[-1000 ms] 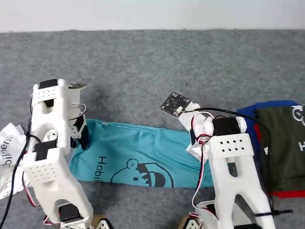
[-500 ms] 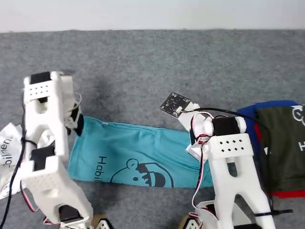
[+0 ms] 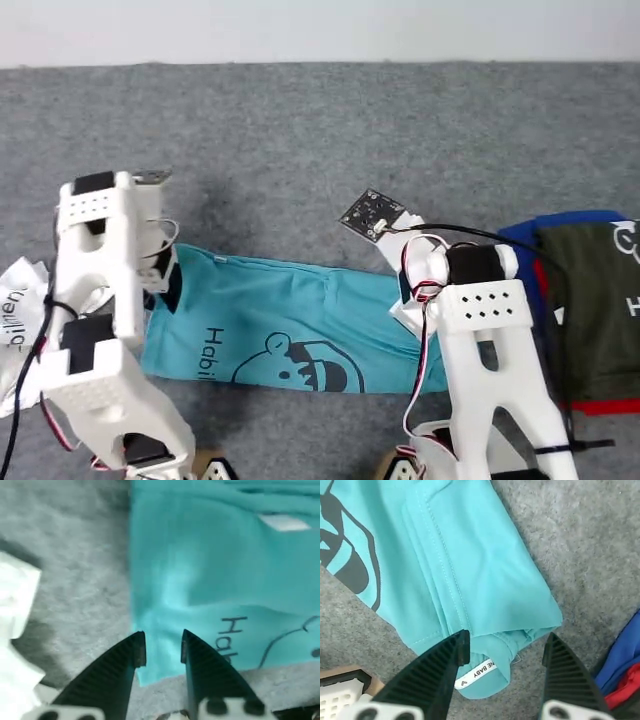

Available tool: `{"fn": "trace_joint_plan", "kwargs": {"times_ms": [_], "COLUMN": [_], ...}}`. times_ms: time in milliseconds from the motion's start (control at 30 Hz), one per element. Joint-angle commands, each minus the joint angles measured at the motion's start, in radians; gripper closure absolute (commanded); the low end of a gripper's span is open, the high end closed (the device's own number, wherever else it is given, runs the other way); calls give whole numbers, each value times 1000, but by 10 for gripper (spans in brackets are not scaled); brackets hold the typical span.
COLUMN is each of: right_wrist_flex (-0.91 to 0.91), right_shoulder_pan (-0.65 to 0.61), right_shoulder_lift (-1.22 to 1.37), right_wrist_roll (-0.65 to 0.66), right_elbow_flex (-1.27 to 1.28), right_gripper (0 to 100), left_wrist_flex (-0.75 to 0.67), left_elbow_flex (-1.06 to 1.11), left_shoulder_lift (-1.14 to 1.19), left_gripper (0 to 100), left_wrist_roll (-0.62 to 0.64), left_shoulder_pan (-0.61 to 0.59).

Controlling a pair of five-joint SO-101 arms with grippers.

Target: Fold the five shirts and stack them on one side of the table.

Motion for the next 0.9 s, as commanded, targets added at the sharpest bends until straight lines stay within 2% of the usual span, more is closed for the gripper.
{"fn": "trace_joint_plan", "kwargs": {"times_ms": [0, 67, 533, 633, 867], "right_wrist_flex": [7, 7, 5, 5, 2], "right_shoulder_pan": [4, 4, 4, 4, 4], "right_shoulder_lift": [-30, -30, -30, -30, -30], "right_wrist_roll": [-9, -9, -9, -9, -11], "right_elbow_flex": [-5, -5, 18, 40, 43], "right_gripper": [753, 753, 753, 753, 753], "left_wrist_flex": [-11, -9, -49, -48, 49], "left_elbow_flex": [-2, -2, -13, -13, -117], "left_shoulder_lift": [11, 44, 244, 295, 333], "left_gripper": [874, 874, 872, 844, 804], "left_wrist_roll": [-44, -78, -83, -86, -86], "left_shoulder_pan": [-20, -3, -11, -14, -14]}}
